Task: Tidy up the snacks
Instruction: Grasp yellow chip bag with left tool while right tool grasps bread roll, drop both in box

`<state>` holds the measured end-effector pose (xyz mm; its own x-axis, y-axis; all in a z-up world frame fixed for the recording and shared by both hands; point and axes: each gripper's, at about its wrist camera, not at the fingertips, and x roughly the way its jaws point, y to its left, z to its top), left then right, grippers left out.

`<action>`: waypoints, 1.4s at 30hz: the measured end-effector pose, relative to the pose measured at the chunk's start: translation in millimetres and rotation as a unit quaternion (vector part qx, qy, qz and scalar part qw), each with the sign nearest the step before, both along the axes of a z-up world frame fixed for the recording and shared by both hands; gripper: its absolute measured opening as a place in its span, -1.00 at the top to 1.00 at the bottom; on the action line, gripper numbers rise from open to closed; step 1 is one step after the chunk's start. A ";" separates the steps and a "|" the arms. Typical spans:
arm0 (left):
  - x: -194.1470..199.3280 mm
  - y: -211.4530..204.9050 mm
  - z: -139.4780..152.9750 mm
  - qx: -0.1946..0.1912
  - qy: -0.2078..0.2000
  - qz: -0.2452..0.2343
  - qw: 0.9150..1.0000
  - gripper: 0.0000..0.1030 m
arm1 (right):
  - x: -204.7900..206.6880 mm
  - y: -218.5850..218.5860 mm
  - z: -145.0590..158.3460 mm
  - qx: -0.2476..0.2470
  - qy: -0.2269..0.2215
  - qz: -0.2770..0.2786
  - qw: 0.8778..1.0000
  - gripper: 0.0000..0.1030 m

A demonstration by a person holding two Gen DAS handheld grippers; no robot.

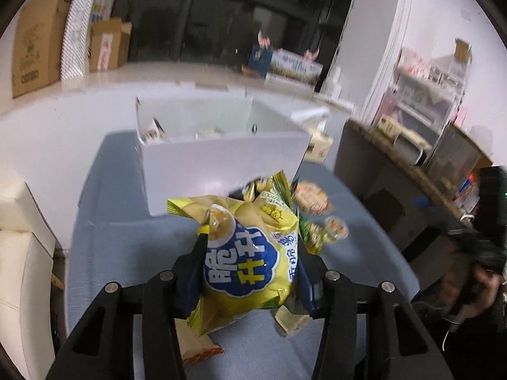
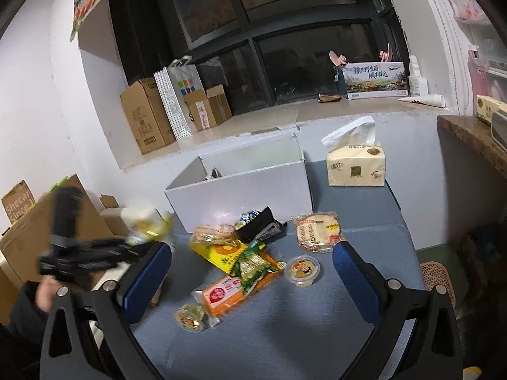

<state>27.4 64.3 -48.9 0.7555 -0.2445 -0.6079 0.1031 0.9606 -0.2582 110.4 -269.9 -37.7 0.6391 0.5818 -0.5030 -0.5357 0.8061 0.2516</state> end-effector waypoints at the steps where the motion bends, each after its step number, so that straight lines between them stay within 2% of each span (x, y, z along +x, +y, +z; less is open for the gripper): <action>1: -8.5 2.2 6.5 0.000 -0.012 0.004 1.000 -0.05 | 6.7 2.4 -4.1 -0.013 0.004 -0.004 1.000 -1.00; 5: -32.8 9.8 22.0 0.001 -0.037 0.012 0.999 -0.05 | 57.1 17.6 -32.8 -0.100 0.040 -0.019 0.994 -1.00; 11: -48.0 18.2 20.3 0.002 -0.040 0.016 0.999 -0.05 | 142.5 40.8 -77.2 -0.166 0.096 -0.011 0.981 -1.00; 16: -46.4 19.8 14.3 -0.001 -0.033 0.019 0.999 -0.05 | 180.6 67.9 -106.8 -0.221 0.116 0.002 0.968 -1.00; 18: -45.6 19.9 12.8 0.000 -0.032 0.020 0.999 -0.05 | 187.2 74.2 -113.9 -0.228 0.126 0.005 0.965 -1.00; 19: -44.8 20.4 12.0 -0.001 -0.031 0.020 0.999 -0.05 | 187.6 76.8 -116.2 -0.226 0.127 0.014 0.966 -0.90; 20: -45.4 19.8 11.9 -0.002 -0.031 0.021 0.999 -0.05 | 187.4 78.4 -117.7 -0.233 0.123 0.015 0.965 -0.70; 21: -45.7 20.2 11.4 -0.002 -0.031 0.021 0.999 -0.05 | 185.7 77.1 -115.0 -0.230 0.116 0.013 0.966 -0.52; 24: -46.5 20.4 11.0 -0.001 -0.033 0.022 0.999 -0.05 | 179.0 63.7 -105.3 -0.193 0.131 0.013 0.972 -0.51; 27: -45.0 21.4 11.6 -0.010 -0.036 0.025 0.999 -0.05 | 159.0 41.9 -84.1 -0.155 0.108 0.006 0.982 -0.51; 32: -30.6 21.0 19.4 -0.023 -0.048 0.020 0.998 -0.05 | 107.9 4.8 -29.5 -0.048 0.071 0.010 0.996 -0.51; 37: 12.6 14.0 42.0 -0.019 -0.073 0.004 0.997 -0.05 | 78.8 18.2 18.4 -0.011 0.022 0.040 0.999 -0.52; 40: 54.0 17.4 57.1 -0.027 -0.081 0.001 0.996 -0.05 | 88.7 43.2 38.6 0.006 0.016 0.058 0.998 -0.52; 42: 80.3 20.6 65.8 -0.026 -0.086 0.008 0.996 -0.05 | 101.5 63.6 48.4 -0.003 0.011 0.060 0.998 -0.52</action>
